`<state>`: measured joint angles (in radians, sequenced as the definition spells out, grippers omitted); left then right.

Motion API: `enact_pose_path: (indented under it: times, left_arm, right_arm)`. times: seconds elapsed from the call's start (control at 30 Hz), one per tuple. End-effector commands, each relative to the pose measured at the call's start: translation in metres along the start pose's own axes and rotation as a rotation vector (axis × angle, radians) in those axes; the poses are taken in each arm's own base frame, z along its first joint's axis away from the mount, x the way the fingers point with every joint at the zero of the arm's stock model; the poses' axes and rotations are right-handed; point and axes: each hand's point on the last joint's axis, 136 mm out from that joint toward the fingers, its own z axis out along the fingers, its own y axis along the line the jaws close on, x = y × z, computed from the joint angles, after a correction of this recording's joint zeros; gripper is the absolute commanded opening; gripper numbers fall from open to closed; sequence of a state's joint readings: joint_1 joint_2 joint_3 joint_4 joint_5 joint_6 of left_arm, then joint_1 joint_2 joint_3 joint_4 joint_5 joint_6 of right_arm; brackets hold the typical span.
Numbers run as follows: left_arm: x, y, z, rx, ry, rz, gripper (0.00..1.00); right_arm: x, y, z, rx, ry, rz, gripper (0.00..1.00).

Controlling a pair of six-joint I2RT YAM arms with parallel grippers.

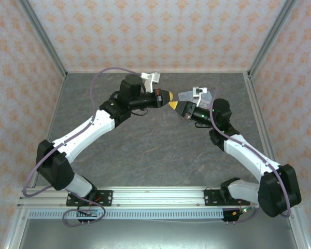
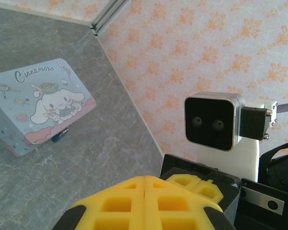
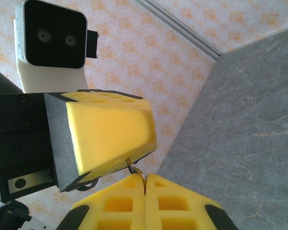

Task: Unlock the padlock with the key

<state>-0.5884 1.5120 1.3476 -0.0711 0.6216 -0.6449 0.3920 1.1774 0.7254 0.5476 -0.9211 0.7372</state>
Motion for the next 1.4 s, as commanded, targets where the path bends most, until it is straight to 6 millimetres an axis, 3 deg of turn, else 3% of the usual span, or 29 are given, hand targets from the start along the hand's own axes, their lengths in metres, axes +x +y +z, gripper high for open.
enact_pose_path:
  times: [0.0,0.07,0.13,0.27,0.4,0.5,0.63,0.8,0.87,0.9,1.1,1.37]
  left_arm:
    - [-0.006,-0.010,0.000,0.026,0.001,0.029,0.00]
    - [-0.007,-0.007,0.000,0.014,-0.001,0.023,0.05]
    - [-0.011,-0.003,-0.002,-0.005,-0.013,0.018,0.24]
    - [-0.023,0.010,-0.007,-0.044,-0.048,-0.003,0.49]
    - [-0.033,0.039,-0.009,-0.119,-0.088,-0.052,0.76]
    - [-0.033,0.069,-0.004,-0.203,-0.099,-0.091,0.87]
    - [-0.023,0.105,0.018,-0.281,-0.062,-0.134,0.90]
    - [-0.003,0.141,0.065,-0.280,0.016,-0.242,0.92]
    - [0.000,0.146,0.080,-0.248,0.025,-0.286,0.93]
    - [0.009,0.158,0.094,-0.244,0.047,-0.317,0.94]
    - [0.030,0.167,0.137,-0.227,0.125,-0.347,0.95]
    - [0.053,0.182,0.169,-0.238,0.181,-0.397,0.94]
  right_arm:
    - [-0.006,0.019,0.003,-0.047,0.003,-0.056,0.00]
    - [-0.006,0.016,0.002,-0.027,-0.003,-0.053,0.00]
    - [-0.005,0.011,-0.001,0.005,-0.012,-0.051,0.00]
    - [-0.004,-0.008,-0.010,0.121,-0.036,-0.038,0.00]
    - [-0.003,-0.034,-0.029,0.283,-0.066,-0.022,0.00]
    - [-0.002,-0.051,-0.047,0.406,-0.095,-0.021,0.00]
    - [-0.006,-0.062,-0.074,0.560,-0.156,-0.051,0.00]
    - [-0.013,-0.060,-0.113,0.704,-0.255,-0.091,0.00]
    - [-0.014,-0.056,-0.123,0.729,-0.276,-0.100,0.00]
    - [-0.014,-0.055,-0.126,0.739,-0.283,-0.102,0.00]
    - [-0.012,-0.054,-0.133,0.754,-0.295,-0.092,0.00]
    - [-0.013,-0.054,-0.133,0.752,-0.306,-0.078,0.00]
